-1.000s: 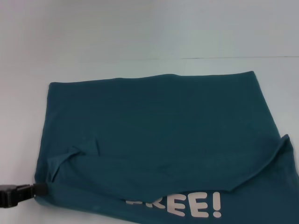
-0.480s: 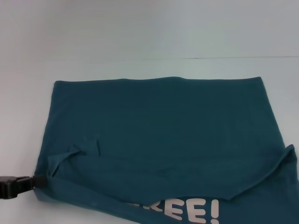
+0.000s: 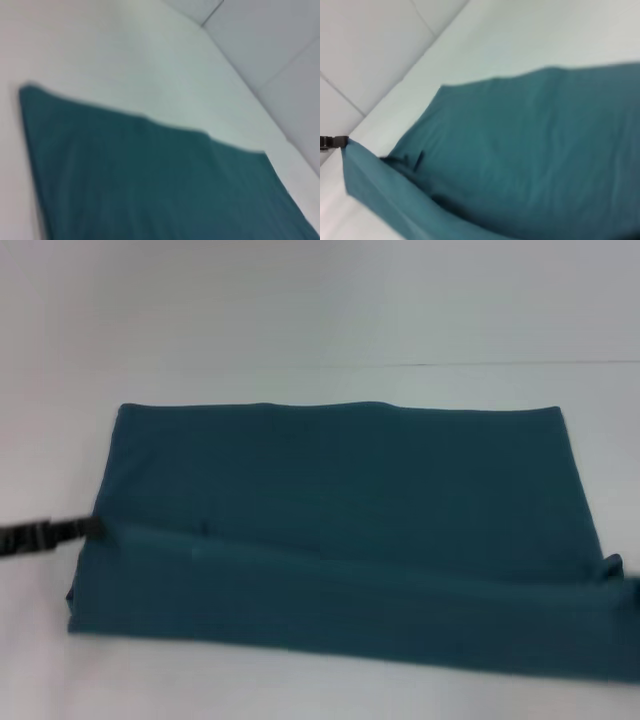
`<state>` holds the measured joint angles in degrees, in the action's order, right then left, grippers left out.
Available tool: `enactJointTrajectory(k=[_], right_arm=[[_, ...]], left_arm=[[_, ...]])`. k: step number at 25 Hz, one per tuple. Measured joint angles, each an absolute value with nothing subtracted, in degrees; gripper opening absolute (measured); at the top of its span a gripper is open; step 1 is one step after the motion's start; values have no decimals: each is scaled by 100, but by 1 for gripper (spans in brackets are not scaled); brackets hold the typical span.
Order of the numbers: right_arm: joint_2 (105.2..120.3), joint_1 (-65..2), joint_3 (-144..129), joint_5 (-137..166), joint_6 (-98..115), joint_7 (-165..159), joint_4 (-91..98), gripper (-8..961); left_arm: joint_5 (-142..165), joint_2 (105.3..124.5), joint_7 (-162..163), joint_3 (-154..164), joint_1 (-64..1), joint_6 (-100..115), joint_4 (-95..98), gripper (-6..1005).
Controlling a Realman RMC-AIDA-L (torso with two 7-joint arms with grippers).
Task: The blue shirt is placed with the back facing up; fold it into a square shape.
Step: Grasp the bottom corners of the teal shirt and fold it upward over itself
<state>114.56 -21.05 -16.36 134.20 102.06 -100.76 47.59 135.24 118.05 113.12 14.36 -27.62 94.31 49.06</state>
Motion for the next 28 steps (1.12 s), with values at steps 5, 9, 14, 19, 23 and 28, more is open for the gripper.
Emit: enactJointTrajectory(k=[5,9,14,19,23,28], right_arm=[[11414,-2780,-1674,13420,9142,-10250,4509,136],[11358,-3367,-1740,13426,7764,-10181,3910,140],[11360,-3739,-2029,13424,6613,-10145,3442,145],[11482,-4074,-2267,13416,5390,-9971,3038,150],[11590,-4268,-2298,13357,4796,-9754,2934,154],[11646,-4417,-2366,13098,4372,-9524,2890,160]], left_arm=[[13354,11741,11536,1454,-3431,8376,4529,0],[13168,11740,11573,1482,-3742,7576,4322,0],[13081,11747,11514,1553,-4196,6385,3866,4],[13035,11836,11293,1778,-4467,5309,3542,18],[12802,11872,10946,1814,-4605,4783,3334,29],[12462,11874,10513,1819,-4729,4236,3065,43]])
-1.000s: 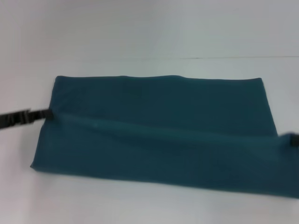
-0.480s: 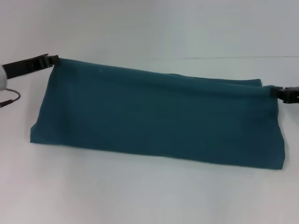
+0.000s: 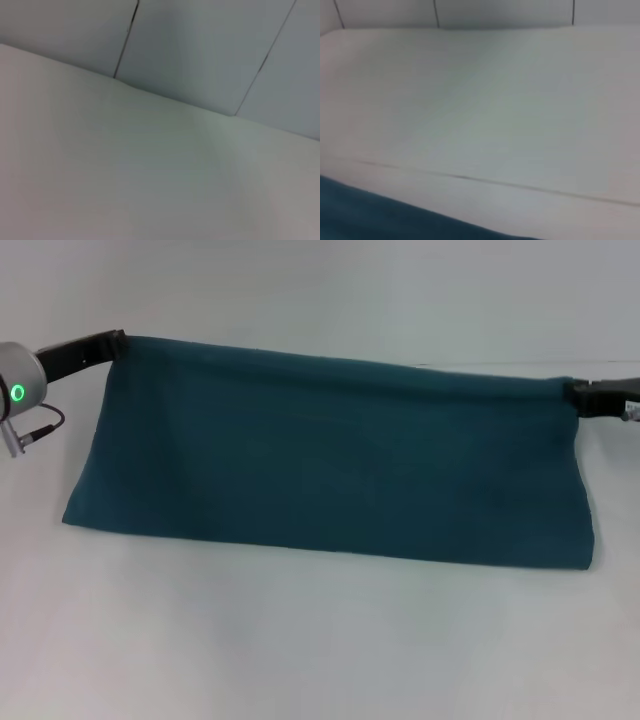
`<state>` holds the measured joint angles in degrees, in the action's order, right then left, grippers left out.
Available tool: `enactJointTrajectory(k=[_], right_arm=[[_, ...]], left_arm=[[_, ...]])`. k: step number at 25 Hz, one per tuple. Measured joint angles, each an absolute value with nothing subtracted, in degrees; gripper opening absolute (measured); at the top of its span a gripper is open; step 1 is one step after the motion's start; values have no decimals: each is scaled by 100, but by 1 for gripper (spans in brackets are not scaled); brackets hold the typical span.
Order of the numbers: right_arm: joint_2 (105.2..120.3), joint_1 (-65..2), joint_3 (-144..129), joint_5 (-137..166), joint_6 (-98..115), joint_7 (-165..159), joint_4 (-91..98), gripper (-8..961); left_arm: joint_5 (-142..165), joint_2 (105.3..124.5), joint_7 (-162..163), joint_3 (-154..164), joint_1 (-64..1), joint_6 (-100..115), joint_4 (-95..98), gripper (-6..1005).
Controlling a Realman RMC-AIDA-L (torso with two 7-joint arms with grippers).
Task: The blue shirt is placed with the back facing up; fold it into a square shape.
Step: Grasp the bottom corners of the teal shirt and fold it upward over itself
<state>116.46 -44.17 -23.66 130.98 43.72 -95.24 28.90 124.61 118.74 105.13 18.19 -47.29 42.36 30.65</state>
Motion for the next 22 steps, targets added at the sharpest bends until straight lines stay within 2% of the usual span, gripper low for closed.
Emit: enactJointTrajectory(k=[6,22], right_arm=[[11649,-4493,-2632,12869,4070,-9461,2763,166],[11666,-4549,-2699,12803,3592,-9236,2611,183]], left_arm=[[12365,11890,10280,1834,-4821,3942,2843,59],[11983,12098,10181,2321,-4896,3230,2858,103]])
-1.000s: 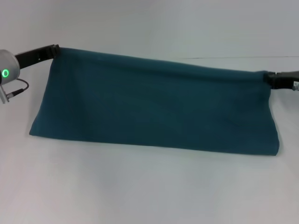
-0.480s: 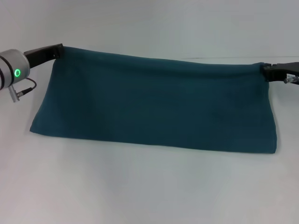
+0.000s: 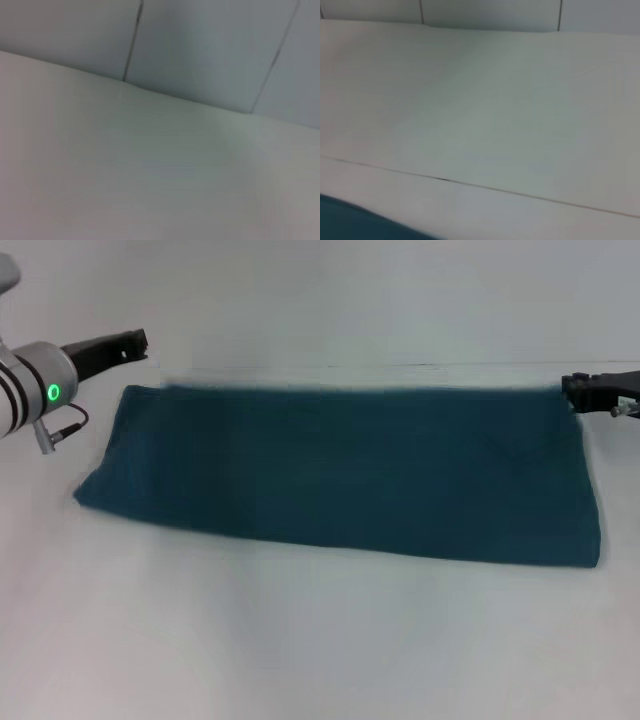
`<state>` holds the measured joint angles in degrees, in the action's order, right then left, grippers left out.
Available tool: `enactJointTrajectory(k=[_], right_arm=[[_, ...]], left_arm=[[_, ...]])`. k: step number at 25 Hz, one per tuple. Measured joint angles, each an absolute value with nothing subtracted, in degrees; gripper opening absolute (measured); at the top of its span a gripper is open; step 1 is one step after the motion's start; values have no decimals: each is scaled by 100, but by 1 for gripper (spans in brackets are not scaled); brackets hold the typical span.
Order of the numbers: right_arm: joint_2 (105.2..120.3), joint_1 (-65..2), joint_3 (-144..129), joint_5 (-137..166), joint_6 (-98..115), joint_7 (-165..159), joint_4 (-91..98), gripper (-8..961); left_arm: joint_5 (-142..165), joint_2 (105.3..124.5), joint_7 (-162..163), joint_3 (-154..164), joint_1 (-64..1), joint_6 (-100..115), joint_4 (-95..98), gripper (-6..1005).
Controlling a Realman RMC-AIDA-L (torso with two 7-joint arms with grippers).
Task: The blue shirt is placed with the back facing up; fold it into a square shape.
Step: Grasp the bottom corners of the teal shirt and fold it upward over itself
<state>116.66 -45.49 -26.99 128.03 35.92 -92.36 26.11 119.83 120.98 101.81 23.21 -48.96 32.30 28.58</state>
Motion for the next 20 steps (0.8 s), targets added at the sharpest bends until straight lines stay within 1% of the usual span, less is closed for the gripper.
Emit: enactJointTrajectory(k=[2,7,12,17,20], right_arm=[[11671,-4536,-2699,12796,3529,-9235,2653,185],[11661,-4517,-2705,12757,3342,-9252,2708,190],[11556,-4429,-2668,12746,3779,-9587,2771,433],[11529,-4218,-2657,12708,4640,-9987,3131,556],[11561,-3955,-2658,12526,5450,-10271,3542,629]], left_arm=[[11724,12106,10178,2322,-4860,3037,2859,109],[11478,12106,10177,2323,-4754,3012,2927,243],[11441,12128,10189,2332,-4612,3222,3054,383],[11438,12085,10218,2345,-4376,4263,3231,529],[11440,12103,10296,2359,-4141,5004,3473,669]])
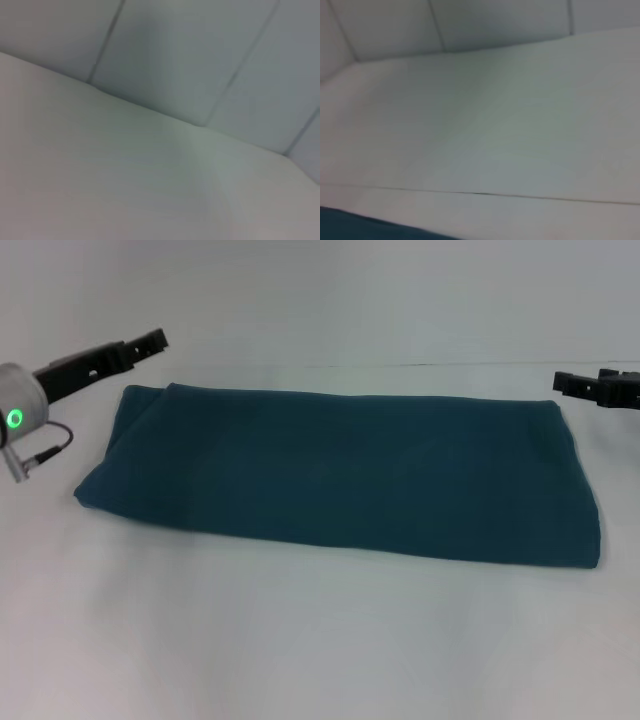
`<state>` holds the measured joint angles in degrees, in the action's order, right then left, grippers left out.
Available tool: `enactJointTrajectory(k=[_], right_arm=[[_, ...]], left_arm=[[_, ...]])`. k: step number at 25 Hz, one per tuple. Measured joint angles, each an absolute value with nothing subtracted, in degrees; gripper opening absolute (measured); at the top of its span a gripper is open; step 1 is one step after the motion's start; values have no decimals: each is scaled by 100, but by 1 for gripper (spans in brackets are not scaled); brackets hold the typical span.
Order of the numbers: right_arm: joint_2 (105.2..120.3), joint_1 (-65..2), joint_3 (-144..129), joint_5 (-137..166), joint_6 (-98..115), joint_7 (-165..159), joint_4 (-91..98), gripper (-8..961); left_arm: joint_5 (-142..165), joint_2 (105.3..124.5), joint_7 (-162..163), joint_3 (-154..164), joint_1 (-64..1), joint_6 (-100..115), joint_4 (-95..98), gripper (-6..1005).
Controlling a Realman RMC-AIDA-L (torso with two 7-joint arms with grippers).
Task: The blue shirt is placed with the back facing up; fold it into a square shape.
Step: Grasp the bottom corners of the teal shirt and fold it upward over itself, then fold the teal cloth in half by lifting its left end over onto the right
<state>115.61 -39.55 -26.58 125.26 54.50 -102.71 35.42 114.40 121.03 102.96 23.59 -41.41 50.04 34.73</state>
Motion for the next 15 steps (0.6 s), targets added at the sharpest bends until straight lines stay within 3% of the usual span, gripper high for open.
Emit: enactJointTrajectory(k=[3,7,15], right_arm=[[11563,-3697,-2661,12225,6152,-10402,3753,709],[11443,-3400,-2661,12024,6941,-10687,3817,802],[11170,-3042,-2715,12052,7933,-11314,3867,804]], left_arm=[[11443,12130,10434,2390,-3897,5519,3677,791],[11443,12141,10614,2411,-3549,6121,3908,901],[11480,12159,10640,2412,-3121,6832,4167,897]])
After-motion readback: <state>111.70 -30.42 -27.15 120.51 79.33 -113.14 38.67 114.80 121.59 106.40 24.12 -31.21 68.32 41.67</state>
